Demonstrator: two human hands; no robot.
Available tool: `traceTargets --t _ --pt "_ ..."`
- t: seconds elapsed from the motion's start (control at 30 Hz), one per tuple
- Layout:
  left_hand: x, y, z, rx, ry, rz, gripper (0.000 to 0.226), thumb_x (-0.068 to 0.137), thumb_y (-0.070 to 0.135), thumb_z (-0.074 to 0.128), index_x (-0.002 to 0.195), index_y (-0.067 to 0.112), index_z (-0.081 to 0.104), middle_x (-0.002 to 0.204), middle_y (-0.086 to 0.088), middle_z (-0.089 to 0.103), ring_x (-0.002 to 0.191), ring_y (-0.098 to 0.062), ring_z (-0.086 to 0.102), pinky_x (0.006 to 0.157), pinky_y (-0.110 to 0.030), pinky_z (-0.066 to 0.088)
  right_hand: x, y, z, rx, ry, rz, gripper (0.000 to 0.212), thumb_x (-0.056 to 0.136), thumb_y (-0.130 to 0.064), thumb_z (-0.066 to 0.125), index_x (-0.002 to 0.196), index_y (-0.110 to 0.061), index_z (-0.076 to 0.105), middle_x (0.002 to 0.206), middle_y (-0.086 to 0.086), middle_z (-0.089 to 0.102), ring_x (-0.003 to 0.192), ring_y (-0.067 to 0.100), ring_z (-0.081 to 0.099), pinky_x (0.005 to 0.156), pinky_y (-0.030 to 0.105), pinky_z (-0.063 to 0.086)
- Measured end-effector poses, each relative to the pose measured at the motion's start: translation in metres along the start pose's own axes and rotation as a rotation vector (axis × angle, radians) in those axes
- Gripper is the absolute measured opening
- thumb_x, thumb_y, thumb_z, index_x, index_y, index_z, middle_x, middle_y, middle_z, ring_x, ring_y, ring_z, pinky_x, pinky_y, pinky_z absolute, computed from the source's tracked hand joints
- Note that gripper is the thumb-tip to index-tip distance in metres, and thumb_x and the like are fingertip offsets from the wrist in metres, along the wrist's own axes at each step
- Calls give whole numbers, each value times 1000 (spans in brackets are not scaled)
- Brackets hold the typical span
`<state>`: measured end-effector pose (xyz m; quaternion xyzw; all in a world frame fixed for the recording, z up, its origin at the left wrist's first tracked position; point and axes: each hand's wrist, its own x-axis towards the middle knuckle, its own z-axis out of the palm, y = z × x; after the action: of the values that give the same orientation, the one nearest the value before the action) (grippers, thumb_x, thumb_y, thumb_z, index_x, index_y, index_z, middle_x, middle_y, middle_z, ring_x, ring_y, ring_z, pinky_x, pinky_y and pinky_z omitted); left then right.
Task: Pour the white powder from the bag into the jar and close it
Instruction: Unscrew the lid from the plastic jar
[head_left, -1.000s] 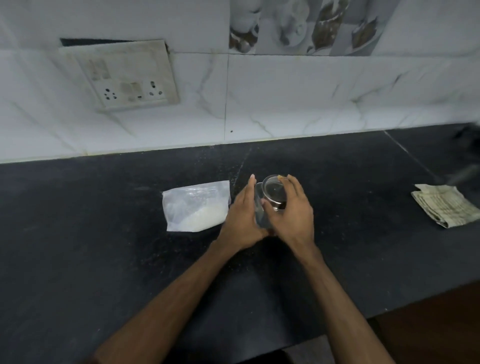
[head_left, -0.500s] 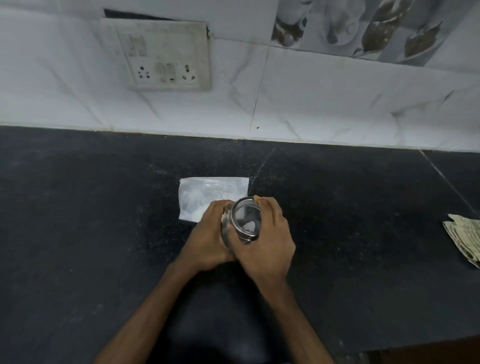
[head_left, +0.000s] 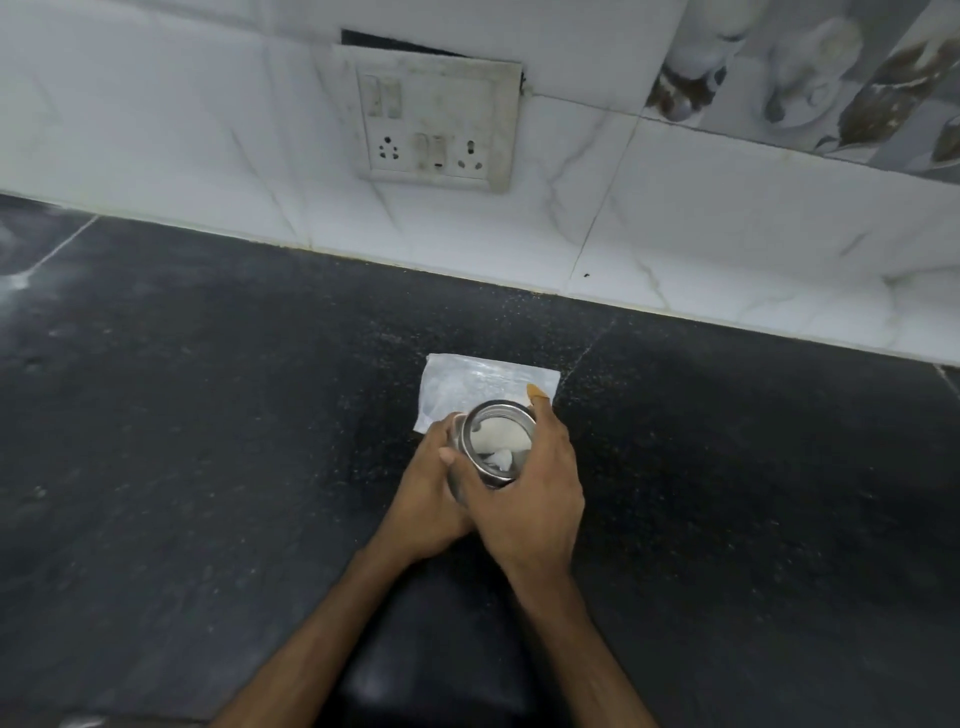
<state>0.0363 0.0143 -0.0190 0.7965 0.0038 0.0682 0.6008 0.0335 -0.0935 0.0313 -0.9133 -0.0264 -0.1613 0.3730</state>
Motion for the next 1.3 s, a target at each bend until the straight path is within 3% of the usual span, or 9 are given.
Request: traceTargets --t 0.13,0.5,0.8,0.9,0.97,1.03,1.13,1.2,1.3 --pt "-1 -5 -3 45 17 -28 62 73 34 79 127 31 47 121 16 61 113 -3 61 95 -34 54 -2 1 8 45 86 -15 83 72 -63 69 141 -24 43 135 -9 56 124 10 54 97 31 50" --pt "-2 -2 -4 85 36 -21 72 63 39 84 124 36 45 117 17 60 107 0 62 89 -35 55 9 6 -7 69 -115 -95 68 70 -64 69 124 -38 38 110 -28 56 100 2 61 80 13 44" --pt "2 -7 -15 40 -79 -1 92 51 42 95 128 37 45 124 15 60 114 -5 61 95 -39 54 21 18 -24 38 -335 -126 72 66 -64 78 120 -41 36 128 -19 58 110 3 62 91 34 55" --pt "0 -5 -16 39 -103 -13 99 49 46 95 133 38 42 132 18 56 121 -4 58 99 -41 52 25 12 -32 -44 -399 -155 97 61 -78 69 140 -35 32 146 -12 44 141 12 37 112 38 41" --pt "1 1 -17 93 -122 10 117 46 58 92 144 32 35 148 28 36 136 1 41 110 -38 44 30 0 -38 -142 -363 -197 102 65 -86 56 147 -31 31 155 -7 34 151 16 16 119 42 30" --pt "4 9 -16 120 -131 50 130 49 61 88 154 26 20 149 37 24 141 4 32 113 -30 37 31 -13 -38 -245 -317 -172 94 73 -86 40 147 -29 34 156 -1 35 148 19 22 116 45 33" --pt "9 17 -12 60 -150 81 121 65 39 87 156 24 9 143 22 47 132 -4 50 111 -29 41 24 -21 -24 -284 -374 -93 78 87 -74 37 149 -27 34 152 3 39 141 21 33 111 43 38" --pt "9 19 -11 37 -116 66 113 68 36 84 155 25 13 142 21 47 132 -2 49 110 -31 43 24 -18 -21 -232 -427 -147 64 91 -62 39 147 -30 37 149 2 42 139 20 36 111 45 37" --pt "8 14 -9 1 -95 67 118 61 35 91 154 24 19 146 17 45 136 -7 47 109 -38 45 45 -14 -38 -249 -683 -197 68 89 -51 57 150 -38 31 161 -8 24 152 18 11 123 52 6"
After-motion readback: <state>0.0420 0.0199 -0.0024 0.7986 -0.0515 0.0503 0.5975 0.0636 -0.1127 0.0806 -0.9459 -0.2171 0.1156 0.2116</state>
